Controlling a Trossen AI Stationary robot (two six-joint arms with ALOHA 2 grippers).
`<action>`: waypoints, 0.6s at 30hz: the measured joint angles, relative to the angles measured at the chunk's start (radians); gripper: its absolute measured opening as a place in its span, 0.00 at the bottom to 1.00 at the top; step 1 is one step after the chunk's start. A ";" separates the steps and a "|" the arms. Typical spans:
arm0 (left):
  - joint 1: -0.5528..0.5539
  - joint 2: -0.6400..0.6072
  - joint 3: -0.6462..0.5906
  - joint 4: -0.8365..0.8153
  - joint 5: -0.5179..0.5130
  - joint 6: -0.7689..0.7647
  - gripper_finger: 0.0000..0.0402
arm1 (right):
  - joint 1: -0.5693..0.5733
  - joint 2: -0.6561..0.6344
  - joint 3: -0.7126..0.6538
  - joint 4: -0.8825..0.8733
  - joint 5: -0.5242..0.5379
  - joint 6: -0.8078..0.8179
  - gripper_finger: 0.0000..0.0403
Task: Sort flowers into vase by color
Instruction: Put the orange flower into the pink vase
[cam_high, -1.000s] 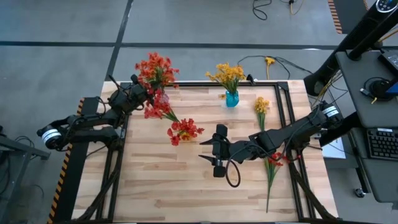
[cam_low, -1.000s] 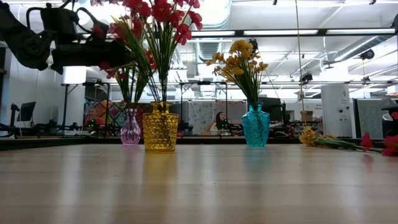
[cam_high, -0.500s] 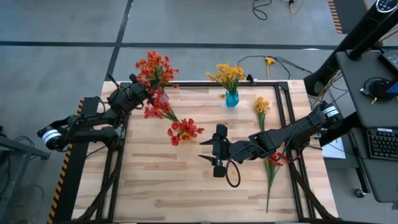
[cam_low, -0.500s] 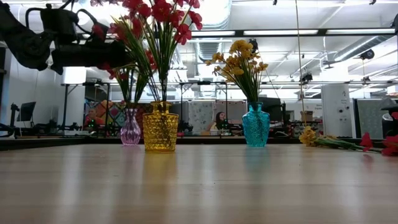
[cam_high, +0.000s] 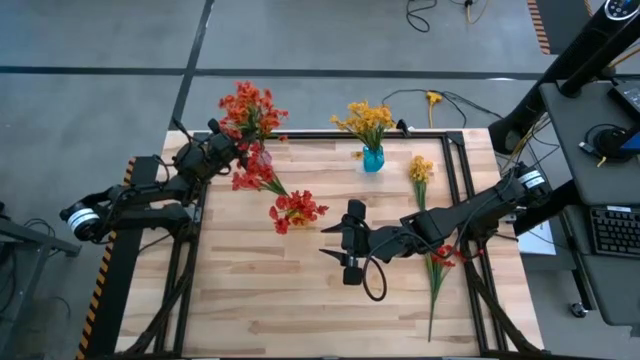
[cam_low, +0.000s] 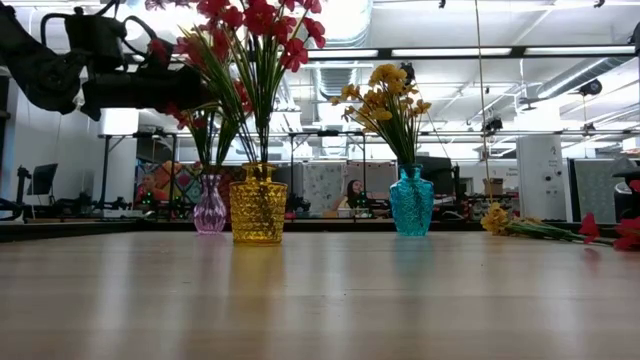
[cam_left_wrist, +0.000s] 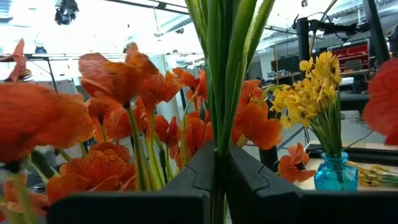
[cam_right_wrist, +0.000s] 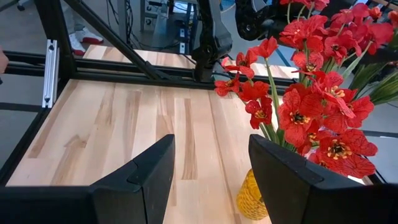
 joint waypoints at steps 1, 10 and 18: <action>0.000 0.000 0.000 0.003 0.000 -0.002 0.00 | 0.000 0.000 0.000 0.000 0.000 0.000 0.49; 0.001 0.000 -0.001 0.013 0.000 -0.012 0.00 | 0.000 0.000 0.000 0.000 0.000 0.000 0.49; 0.006 0.000 -0.001 0.015 -0.001 -0.019 0.00 | 0.000 0.000 0.000 0.001 0.000 0.000 0.49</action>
